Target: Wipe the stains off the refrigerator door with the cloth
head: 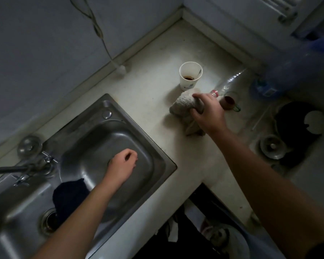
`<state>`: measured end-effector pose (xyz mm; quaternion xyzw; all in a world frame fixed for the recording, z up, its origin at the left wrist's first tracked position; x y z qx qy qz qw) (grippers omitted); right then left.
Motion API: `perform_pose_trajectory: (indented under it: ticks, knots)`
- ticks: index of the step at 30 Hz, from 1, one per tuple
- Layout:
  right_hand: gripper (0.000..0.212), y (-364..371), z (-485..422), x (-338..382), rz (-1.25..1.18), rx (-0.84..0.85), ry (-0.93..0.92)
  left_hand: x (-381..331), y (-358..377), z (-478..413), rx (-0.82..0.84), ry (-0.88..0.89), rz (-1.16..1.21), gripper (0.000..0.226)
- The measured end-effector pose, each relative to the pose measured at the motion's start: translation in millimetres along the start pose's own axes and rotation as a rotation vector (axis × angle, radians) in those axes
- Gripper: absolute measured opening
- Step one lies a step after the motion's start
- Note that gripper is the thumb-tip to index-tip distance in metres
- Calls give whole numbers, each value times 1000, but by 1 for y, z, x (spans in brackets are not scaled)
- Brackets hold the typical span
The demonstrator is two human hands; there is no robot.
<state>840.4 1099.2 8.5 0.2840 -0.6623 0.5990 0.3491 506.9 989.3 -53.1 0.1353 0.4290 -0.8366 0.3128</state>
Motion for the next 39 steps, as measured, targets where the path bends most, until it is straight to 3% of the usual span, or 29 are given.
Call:
perform_pose_trajectory:
  ticks: [4,9,18,24,26,34,37,39]
  knots:
    - [59,28,-5,-32,107,144,57,-4,-1,-12,-14,-14,-3,21]
    - [48,5,12,-10,151,-92,-68,-10,-2,-14,-25,-40,-15,22]
    - [54,16,16,-26,114,41,-71,-5,7,-15,-15,-60,-45,20]
    - [42,1,33,-6,172,-112,-27,-8,10,-6,-12,-58,-31,20]
    - [38,8,40,-10,150,-68,20,-9,8,0,-26,-58,-19,20]
    - [62,25,48,-16,77,266,214,2,-2,28,-36,-19,3,19]
    - [39,15,65,-9,35,255,243,10,-3,41,-41,22,19,19]
    - [21,-3,86,-6,-54,115,284,14,-5,48,-46,32,22,19]
Point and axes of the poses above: each hand's wrist, its own z-axis away from the middle knuckle, its own y-axis out of the palm, x = y × z, the point moved 9 cm from there along -z, towards the middle knuckle, and after that the axes turned 15 degrees about -z, right-handed, at the moved point
